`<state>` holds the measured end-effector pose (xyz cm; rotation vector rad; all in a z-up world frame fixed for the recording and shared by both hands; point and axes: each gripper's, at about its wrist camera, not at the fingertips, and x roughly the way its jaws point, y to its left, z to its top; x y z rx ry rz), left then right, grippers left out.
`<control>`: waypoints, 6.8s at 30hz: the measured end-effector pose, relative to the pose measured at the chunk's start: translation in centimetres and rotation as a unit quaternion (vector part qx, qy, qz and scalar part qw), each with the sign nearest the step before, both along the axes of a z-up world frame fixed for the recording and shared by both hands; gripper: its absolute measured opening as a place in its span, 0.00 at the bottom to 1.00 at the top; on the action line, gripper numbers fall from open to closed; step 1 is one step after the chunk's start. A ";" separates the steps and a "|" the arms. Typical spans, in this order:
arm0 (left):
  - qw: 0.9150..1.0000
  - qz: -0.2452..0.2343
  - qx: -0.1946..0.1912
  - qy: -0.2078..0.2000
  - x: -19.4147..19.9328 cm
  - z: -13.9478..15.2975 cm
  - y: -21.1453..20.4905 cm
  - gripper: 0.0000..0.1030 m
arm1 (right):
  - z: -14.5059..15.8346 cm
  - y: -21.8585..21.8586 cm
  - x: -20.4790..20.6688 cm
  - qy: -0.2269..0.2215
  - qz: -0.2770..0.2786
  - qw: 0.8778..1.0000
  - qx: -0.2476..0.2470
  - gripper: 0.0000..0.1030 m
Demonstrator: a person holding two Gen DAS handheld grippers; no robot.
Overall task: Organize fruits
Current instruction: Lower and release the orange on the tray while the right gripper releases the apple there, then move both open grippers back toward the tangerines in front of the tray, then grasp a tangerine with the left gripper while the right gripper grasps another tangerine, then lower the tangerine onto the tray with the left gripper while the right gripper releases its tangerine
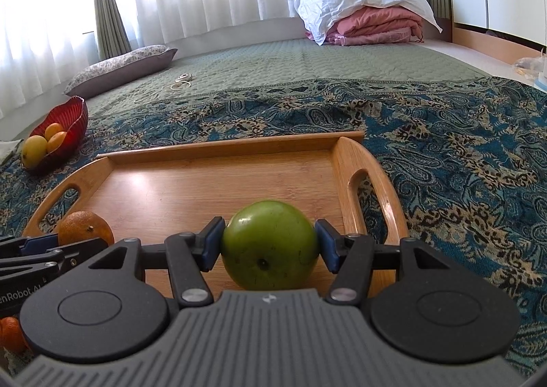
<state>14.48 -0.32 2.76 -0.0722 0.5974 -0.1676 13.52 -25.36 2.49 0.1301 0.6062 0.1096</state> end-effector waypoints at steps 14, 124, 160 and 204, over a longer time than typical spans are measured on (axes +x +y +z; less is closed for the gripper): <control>0.999 -0.004 0.007 -0.034 -3.9 1.0 0.6 0.85 | 0.7 0.2 -4.1 -0.041 0.021 0.998 -0.031 0.81; 0.999 0.035 0.003 -0.027 -12.6 -3.3 0.5 0.38 | -3.9 2.5 -14.5 -0.072 -0.009 0.993 -0.090 0.49; 0.998 0.008 0.018 -0.065 -6.5 4.6 2.6 0.31 | 4.5 0.8 -9.8 -0.095 0.008 0.993 -0.075 0.40; 0.991 -0.008 0.004 0.132 8.9 1.4 1.5 0.31 | 1.7 -1.6 5.7 0.185 0.014 0.981 -0.052 0.40</control>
